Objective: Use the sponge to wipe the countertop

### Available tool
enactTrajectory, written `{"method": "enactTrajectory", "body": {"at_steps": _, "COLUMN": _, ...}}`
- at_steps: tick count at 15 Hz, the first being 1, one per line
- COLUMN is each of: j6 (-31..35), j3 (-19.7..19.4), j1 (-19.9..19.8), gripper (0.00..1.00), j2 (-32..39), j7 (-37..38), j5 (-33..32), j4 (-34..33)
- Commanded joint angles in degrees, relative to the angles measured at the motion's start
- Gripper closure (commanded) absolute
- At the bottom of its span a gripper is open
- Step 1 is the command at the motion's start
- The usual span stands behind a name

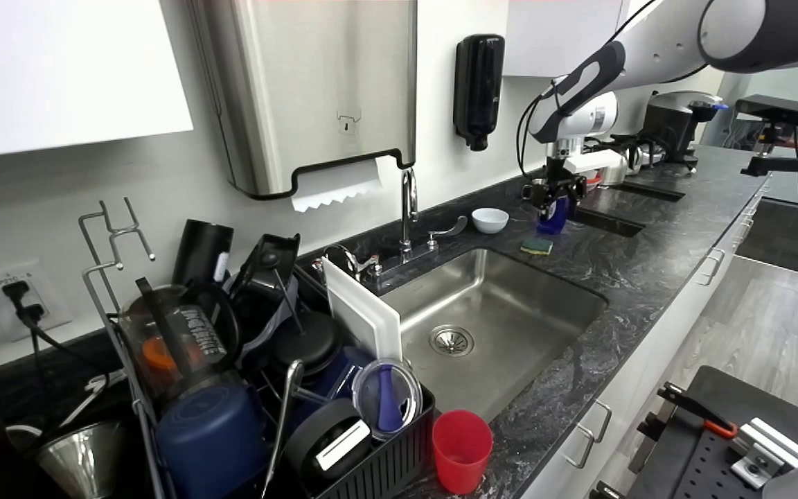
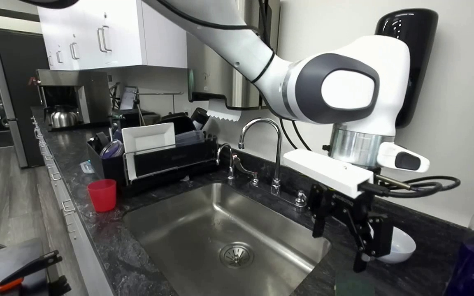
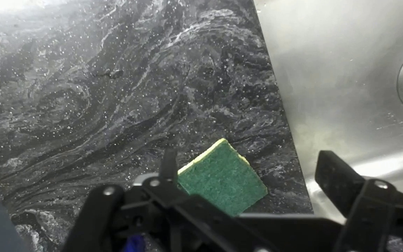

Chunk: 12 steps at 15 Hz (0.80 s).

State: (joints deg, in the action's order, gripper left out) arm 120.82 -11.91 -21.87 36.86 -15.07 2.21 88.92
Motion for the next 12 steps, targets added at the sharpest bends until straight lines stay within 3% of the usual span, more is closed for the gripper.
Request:
{"method": "enactTrajectory", "body": {"at_steps": 1, "j6": -2.26, "j3": 1.63, "j1": -2.4, "gripper": 0.0, "j2": 4.47, "j7": -0.78, "j5": 1.13, "j4": -5.78}}
{"method": "enactTrajectory", "body": {"at_steps": 11, "j6": -3.05, "j3": 2.81, "j1": -4.19, "gripper": 0.0, "j2": 11.36, "j7": -0.61, "j5": 0.85, "j4": -14.29}}
{"method": "enactTrajectory", "body": {"at_steps": 12, "j6": -3.02, "j3": 2.89, "j1": -4.24, "gripper": 0.07, "j2": 11.78, "j7": -0.64, "j5": 0.84, "j4": -14.84}}
